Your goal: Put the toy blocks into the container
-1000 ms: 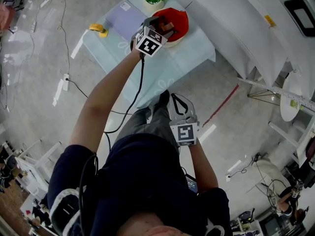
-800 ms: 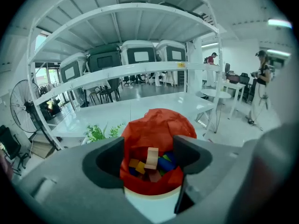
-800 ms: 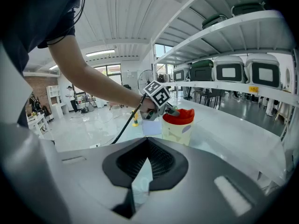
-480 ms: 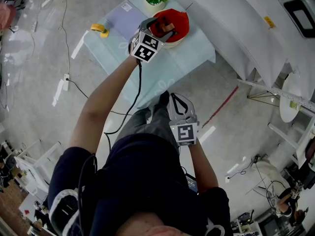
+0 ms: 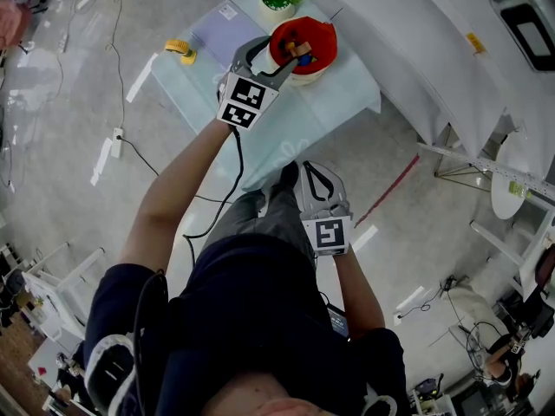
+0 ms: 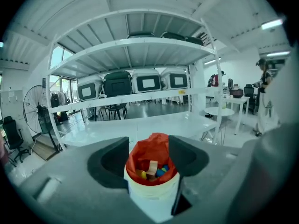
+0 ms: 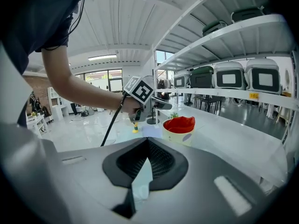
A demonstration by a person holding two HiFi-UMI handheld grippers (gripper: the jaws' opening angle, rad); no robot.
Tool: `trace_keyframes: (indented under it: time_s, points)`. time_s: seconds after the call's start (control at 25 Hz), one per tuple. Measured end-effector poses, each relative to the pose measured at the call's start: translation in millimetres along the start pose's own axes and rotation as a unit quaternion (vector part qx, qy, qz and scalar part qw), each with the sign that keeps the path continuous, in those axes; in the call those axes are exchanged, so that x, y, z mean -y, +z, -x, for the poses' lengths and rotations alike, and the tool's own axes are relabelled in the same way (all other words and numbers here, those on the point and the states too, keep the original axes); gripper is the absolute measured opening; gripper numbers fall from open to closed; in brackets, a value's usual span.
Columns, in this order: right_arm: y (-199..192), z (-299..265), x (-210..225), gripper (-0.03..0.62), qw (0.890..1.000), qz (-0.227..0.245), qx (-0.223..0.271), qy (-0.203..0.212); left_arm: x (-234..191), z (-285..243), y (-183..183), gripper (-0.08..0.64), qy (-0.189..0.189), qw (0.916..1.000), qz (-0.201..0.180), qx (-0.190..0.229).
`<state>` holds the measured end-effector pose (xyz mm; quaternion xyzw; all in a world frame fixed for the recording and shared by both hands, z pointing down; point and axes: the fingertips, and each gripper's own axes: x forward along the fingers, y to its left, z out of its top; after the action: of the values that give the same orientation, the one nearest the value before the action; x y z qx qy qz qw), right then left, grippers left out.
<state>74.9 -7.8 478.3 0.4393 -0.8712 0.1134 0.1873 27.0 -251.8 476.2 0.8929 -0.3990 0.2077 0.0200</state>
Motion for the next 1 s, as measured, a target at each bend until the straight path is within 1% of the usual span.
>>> trace_keyframes:
  time_s: [0.24,0.48,0.76,1.0]
  points:
    - [11.3,5.4,4.4,-0.002,1.0,-0.014,0.019,-0.008,2.2,33.8,15.6,0.232,0.011,0.9994,0.001,0.032]
    - [18.9,9.3,8.3,-0.002,0.999,-0.01,0.029,-0.014,7.4,63.4,26.9,0.183,0.016,0.9981,0.003,0.059]
    - [26.2,13.2,8.1,-0.002,0.999,-0.004,0.037,-0.016,5.4,97.5,35.7,0.125,0.03,0.9963,0.005,0.08]
    - [34.7,17.6,7.2,-0.002,0.999,-0.013,0.046,-0.021,3.5,130.2,39.3,0.061,0.045,0.9946,0.011,0.092]
